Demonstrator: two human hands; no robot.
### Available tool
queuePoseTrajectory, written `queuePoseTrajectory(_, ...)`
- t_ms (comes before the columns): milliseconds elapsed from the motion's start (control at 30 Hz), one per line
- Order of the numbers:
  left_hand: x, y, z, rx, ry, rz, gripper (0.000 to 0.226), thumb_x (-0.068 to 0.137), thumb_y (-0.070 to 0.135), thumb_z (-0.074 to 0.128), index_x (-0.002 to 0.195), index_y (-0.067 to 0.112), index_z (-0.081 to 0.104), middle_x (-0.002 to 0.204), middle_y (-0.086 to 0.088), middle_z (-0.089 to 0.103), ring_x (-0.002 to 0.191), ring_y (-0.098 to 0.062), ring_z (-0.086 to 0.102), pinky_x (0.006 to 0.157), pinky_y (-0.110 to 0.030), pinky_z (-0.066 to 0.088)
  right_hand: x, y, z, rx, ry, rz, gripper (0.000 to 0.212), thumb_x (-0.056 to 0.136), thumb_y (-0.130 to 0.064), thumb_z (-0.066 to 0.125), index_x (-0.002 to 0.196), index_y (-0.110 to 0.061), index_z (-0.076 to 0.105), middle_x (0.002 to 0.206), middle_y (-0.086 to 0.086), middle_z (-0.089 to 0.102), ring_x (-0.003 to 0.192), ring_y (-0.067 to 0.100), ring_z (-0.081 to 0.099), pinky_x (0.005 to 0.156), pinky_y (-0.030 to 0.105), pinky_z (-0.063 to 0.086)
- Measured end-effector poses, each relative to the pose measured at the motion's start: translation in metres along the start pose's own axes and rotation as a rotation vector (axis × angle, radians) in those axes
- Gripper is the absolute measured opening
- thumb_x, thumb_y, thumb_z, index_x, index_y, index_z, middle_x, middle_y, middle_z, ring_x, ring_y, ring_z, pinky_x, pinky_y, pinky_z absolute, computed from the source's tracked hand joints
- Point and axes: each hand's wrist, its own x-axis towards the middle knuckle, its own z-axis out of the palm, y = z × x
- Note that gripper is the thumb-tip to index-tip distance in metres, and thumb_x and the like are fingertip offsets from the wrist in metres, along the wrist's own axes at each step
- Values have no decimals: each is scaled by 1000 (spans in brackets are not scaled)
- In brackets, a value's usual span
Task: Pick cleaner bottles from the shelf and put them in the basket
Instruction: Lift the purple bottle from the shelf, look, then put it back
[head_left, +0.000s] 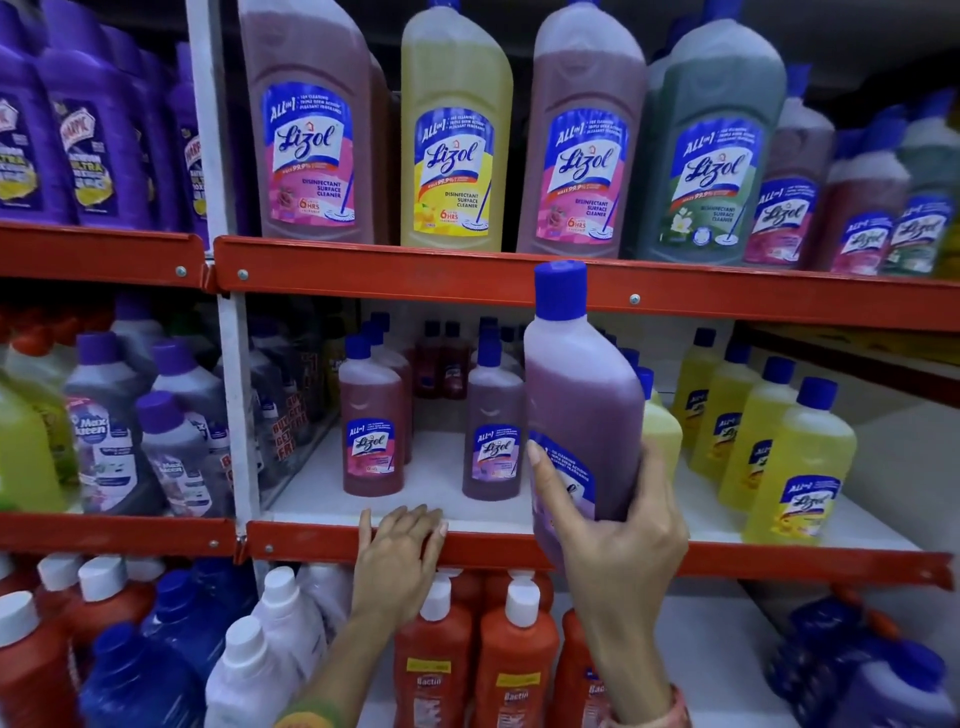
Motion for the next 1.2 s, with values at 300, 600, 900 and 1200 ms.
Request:
queuePoseTrajectory(300, -1, -3, 1, 17, -31, 1, 44, 98, 48, 27, 139, 37, 36, 147, 11, 43, 138, -9, 31, 118, -44, -1, 0, -9, -20, 360, -126, 253, 49, 55, -56, 83, 100, -48, 63, 85, -13, 75, 78, 12, 74, 55, 16, 58)
queuePoseTrajectory(600, -1, -4, 4, 11, 0, 30, 40, 98, 45, 33, 136, 35, 43, 143, 7, 49, 136, -14, 37, 118, -49, 4, -4, 13, -16, 1187, -437, 938, 96, 12, -51, 97, 94, -9, 71, 74, 16, 75, 58, 27, 73, 51, 35, 62)
queuePoseTrajectory(900, -3, -4, 3, 24, 1, 40, 50, 93, 51, 24, 137, 36, 41, 144, 8, 48, 136, -14, 36, 118, -48, 3, -8, 41, -12, 1519, -777, 849, 61, 53, -53, 90, 96, -12, 75, 79, 6, 77, 61, 22, 74, 56, 31, 62)
queuePoseTrajectory(1200, -3, -3, 0, 3, -11, 24, 42, 98, 45, 32, 139, 35, 38, 146, 9, 44, 139, -12, 32, 118, -45, -3, 11, 48, 4, 1175, -732, 761, 87, 25, -46, 99, 93, -3, 67, 75, 26, 69, 65, 34, 69, 64, 41, 59)
